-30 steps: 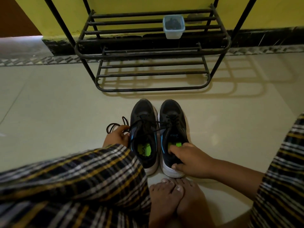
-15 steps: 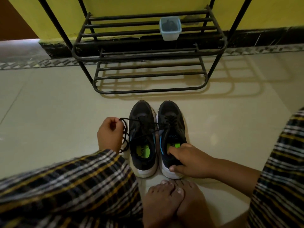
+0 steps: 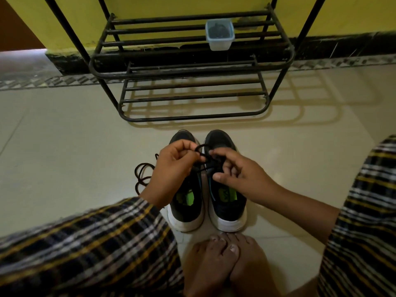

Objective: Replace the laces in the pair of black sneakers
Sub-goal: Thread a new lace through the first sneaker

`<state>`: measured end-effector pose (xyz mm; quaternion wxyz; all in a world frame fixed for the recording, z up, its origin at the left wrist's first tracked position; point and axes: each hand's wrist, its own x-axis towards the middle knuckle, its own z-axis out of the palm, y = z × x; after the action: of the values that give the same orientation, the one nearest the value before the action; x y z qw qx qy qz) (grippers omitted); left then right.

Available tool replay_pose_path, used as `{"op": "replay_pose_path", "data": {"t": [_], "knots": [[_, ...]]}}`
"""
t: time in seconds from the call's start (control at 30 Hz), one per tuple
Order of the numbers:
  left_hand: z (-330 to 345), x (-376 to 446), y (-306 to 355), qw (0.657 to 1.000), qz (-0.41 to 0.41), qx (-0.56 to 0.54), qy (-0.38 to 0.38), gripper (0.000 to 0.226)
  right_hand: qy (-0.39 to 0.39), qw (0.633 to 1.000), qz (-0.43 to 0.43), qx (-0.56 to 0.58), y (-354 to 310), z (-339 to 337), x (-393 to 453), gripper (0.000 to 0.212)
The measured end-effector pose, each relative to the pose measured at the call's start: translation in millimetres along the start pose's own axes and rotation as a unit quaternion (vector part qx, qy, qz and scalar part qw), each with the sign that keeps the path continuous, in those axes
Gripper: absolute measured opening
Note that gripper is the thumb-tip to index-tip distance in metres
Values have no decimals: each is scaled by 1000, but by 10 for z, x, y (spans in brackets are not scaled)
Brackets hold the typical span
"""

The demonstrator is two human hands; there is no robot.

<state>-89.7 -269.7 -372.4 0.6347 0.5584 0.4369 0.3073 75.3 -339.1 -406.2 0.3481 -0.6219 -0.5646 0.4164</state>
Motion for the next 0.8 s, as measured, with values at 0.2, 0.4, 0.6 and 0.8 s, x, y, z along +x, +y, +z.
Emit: {"op": "replay_pose_path", "data": {"t": [0.2,0.4,0.6,0.8], "knots": [[15,-19,-6,998,7,32,-58,12,6,999,-21,24,-36,30,26,14],[34,-8,-27,998,7,45,-38,17,71,997,-14,23,-26,-31,0,14],[-93,82,-98,988,33,137,62,17,86,996,25,9,-3,-195,30,21],[-202,120,-193,980,29,165,109,19,46,985,98,-136,129,-459,71,16]]}}
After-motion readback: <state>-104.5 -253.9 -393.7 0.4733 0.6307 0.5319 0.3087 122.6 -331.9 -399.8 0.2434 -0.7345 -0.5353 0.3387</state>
